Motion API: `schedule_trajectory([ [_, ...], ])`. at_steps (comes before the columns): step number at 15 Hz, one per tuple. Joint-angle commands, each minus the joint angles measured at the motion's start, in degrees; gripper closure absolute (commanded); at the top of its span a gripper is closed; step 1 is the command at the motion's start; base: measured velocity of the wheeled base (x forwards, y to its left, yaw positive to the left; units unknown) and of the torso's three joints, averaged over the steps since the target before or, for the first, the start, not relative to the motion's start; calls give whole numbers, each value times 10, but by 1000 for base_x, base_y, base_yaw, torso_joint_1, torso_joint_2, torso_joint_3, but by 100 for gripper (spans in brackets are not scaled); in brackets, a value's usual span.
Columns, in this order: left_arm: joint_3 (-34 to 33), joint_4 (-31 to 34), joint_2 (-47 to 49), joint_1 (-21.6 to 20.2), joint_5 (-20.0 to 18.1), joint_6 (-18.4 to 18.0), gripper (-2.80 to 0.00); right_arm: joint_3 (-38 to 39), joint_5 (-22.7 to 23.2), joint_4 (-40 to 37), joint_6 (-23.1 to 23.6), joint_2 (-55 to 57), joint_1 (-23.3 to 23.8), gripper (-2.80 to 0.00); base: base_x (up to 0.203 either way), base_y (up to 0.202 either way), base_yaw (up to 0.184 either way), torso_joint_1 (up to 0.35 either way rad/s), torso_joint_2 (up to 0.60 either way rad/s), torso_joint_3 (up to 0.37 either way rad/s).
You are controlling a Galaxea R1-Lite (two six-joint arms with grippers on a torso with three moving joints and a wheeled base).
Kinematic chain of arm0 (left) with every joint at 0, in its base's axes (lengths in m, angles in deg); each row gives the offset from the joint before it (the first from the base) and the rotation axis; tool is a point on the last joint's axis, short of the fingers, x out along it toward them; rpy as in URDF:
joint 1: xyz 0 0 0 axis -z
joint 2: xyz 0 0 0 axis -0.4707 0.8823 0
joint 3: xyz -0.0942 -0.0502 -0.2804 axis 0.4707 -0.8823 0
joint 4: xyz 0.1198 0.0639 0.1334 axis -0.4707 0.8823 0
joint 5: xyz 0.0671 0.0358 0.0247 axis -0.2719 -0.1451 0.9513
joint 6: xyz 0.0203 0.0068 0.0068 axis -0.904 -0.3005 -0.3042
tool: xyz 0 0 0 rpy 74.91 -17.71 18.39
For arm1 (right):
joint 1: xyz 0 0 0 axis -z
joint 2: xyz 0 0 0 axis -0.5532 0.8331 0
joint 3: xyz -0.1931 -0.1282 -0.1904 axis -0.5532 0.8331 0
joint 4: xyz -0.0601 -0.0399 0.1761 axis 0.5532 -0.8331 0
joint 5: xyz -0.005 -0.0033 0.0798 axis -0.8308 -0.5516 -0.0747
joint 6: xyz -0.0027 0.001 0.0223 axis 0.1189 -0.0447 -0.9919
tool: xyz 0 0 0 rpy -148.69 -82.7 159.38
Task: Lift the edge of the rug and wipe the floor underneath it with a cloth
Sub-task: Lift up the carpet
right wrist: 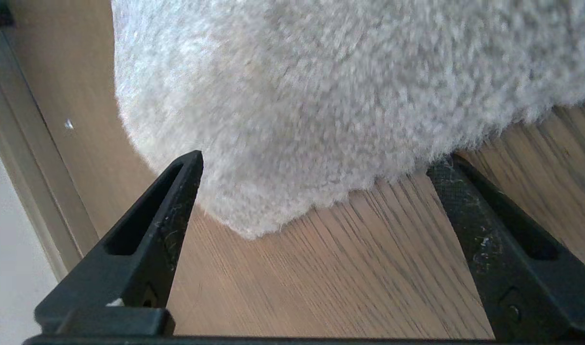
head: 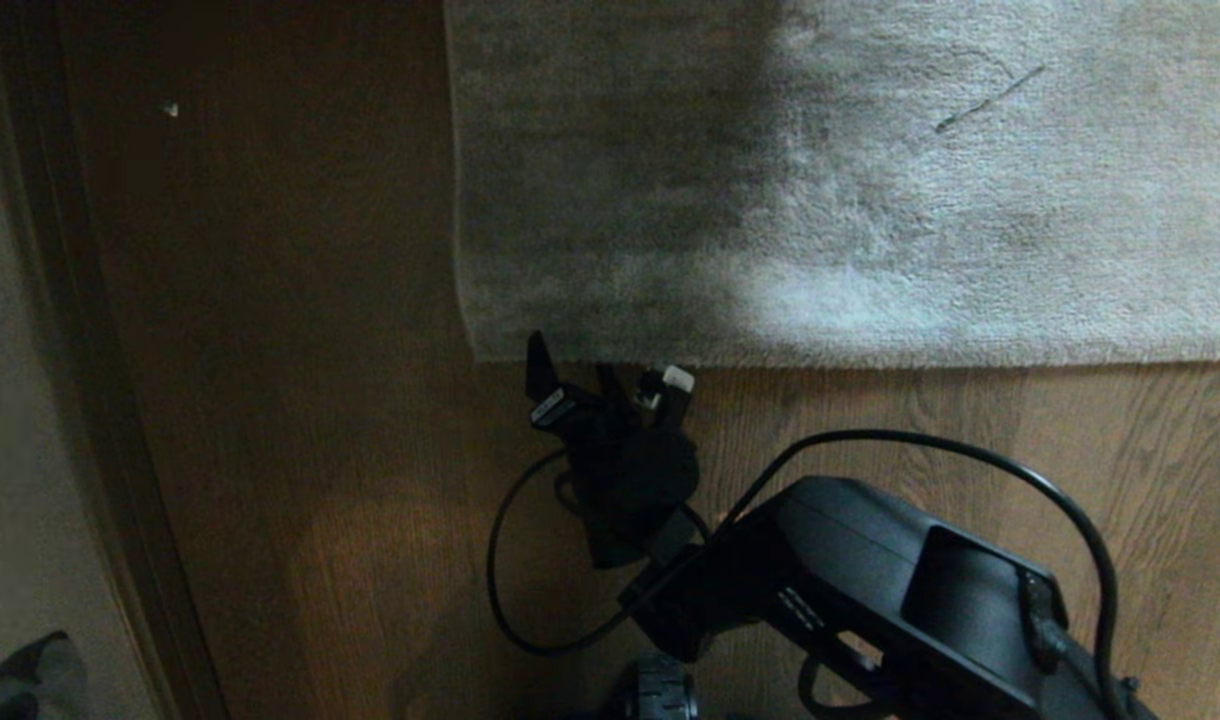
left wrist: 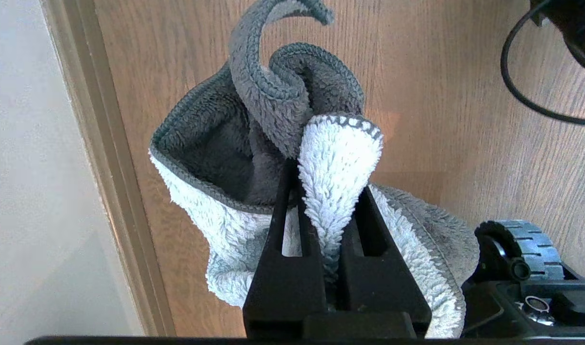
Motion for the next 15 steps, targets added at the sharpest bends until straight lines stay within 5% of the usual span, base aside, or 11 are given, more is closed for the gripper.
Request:
schedule_trajectory([
  [1, 0, 0, 0, 0, 0, 0, 0, -24, -2, 25, -2, 4, 0, -280, 0, 0, 0, 0, 0, 0],
  [15, 0, 0, 0, 0, 0, 0, 0, -42, 34, 22, 38, -39, 5, -280, 0, 0, 0, 0, 0, 0],
])
